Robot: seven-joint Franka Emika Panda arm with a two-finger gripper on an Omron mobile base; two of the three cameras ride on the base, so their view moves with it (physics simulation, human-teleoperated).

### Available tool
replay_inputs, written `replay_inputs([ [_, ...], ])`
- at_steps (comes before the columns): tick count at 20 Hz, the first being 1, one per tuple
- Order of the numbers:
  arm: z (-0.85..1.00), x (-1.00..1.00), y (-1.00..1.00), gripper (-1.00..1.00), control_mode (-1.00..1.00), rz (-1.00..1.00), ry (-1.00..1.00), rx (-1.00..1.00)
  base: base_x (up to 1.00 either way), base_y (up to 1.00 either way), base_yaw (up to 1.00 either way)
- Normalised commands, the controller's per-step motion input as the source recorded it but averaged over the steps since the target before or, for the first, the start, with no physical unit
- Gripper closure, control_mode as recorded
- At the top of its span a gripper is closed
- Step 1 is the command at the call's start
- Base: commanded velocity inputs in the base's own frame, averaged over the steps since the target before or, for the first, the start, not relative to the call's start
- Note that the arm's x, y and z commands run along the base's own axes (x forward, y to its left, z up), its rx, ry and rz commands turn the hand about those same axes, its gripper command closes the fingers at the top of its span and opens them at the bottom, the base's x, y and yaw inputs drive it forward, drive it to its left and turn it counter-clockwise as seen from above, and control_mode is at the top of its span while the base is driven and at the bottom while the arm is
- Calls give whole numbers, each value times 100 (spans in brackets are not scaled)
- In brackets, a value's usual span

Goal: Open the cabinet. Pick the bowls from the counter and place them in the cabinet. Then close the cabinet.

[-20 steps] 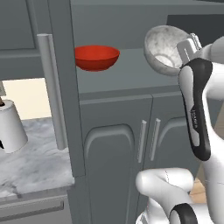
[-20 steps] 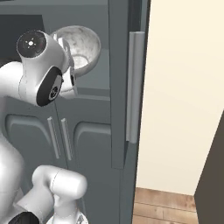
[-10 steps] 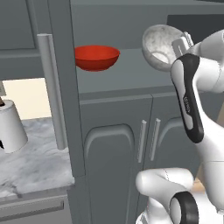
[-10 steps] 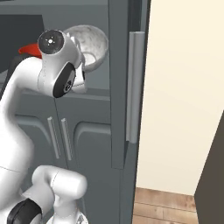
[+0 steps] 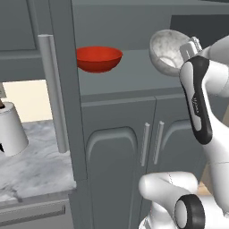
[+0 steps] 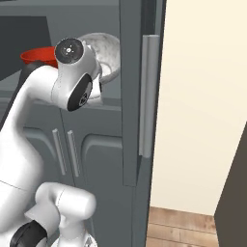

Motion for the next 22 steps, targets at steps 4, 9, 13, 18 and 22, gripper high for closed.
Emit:
replay_inputs([
  [4,-22,9,0,100,-100,0,0,0,0,0,0],
  [9,-9,26,0,100,-100,0,0,0,0,0,0],
  [13,-1,36,0,100,-100,0,0,0,0,0,0],
  [18,17,13,3,-100,-100,0,-8,-4,0,0,0],
  [22,40,0,0,-100,-100,0,-20,-4,0,0,0],
])
